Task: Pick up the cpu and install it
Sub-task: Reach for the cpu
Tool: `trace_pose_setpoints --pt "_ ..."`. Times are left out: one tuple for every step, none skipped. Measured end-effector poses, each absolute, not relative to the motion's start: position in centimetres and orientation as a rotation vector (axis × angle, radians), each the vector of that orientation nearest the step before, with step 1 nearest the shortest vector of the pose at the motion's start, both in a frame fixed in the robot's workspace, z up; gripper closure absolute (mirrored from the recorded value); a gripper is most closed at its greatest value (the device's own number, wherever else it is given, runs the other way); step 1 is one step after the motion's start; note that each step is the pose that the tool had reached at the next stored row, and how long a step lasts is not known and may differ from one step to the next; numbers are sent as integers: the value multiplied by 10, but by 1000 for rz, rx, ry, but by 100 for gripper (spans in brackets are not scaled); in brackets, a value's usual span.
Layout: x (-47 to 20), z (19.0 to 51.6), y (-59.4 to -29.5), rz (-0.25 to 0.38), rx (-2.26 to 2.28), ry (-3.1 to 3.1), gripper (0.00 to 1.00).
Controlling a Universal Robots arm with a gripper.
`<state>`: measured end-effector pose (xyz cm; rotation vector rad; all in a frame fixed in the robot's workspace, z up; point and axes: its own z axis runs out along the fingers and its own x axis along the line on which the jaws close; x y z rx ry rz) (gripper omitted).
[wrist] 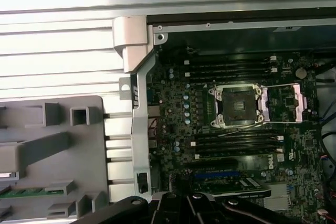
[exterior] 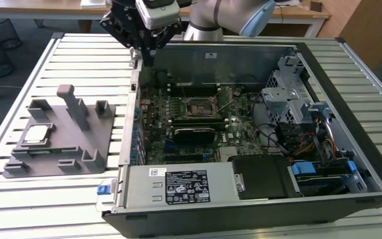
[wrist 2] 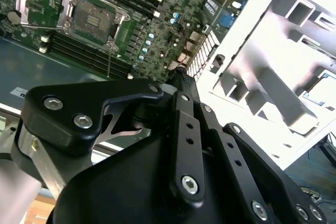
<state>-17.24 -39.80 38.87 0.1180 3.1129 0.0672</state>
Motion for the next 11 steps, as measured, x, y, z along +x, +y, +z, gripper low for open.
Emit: trace_pose_setpoints --pt "-175 389 -398 67 118 3113 89" --pt "-177 389 -398 67 118 3113 89" --pt "-179 388 -398 67 118 3113 89" --pt "-182 388 -398 67 118 3113 89" --pt "-186 388 -398 67 118 3113 89" --pt "-190 388 -397 67 118 3113 89" --pt "-194 388 -397 67 118 3113 89" --pt "-199 387 -397 67 118 3113 89" --pt "-203 387 -397 67 118 3113 89" --pt "-208 386 -397 67 118 3114 89" --pt "-213 386 -396 67 118 3114 89"
